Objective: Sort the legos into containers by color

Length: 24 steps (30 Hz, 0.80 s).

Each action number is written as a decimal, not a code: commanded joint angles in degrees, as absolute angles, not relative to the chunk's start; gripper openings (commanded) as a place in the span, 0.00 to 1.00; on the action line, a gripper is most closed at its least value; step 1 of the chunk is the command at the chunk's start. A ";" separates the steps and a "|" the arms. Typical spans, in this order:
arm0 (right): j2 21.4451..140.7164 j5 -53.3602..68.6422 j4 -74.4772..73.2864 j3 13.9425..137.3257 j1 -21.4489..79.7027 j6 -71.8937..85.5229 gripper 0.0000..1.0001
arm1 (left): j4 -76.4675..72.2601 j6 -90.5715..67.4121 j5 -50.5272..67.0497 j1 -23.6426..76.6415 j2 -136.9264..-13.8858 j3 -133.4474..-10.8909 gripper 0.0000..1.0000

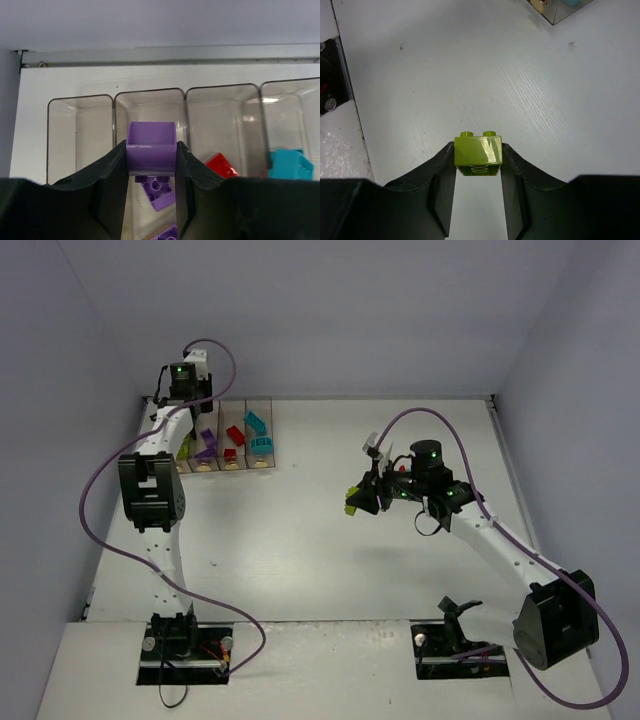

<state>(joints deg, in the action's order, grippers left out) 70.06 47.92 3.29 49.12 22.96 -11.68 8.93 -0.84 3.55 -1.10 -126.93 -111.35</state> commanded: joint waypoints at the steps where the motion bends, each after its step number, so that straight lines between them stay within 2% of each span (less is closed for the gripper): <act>1: 68.64 47.37 7.03 49.57 23.29 -10.55 0.01 | 7.03 -2.37 3.96 -2.02 -125.86 -114.79 0.21; 3: 68.82 47.37 7.03 49.83 23.29 -10.28 0.01 | 7.56 -2.64 3.87 -2.02 -126.21 -114.44 0.23; 8: 69.43 47.29 7.03 50.45 23.38 -9.93 0.01 | 6.86 -2.64 4.57 -2.11 -125.77 -112.24 0.41; 13: 69.61 47.46 7.03 51.06 23.64 -9.41 0.02 | 6.94 -2.99 5.97 -2.02 -124.54 -111.89 0.53; 20: 69.87 45.36 8.70 53.26 23.73 -5.28 0.02 | 6.24 -4.39 12.73 -1.67 -116.73 -106.54 0.59; 24: 70.66 47.54 13.18 53.88 23.73 -3.96 0.02 | 5.01 -8.24 20.90 -0.53 -105.93 -98.19 0.60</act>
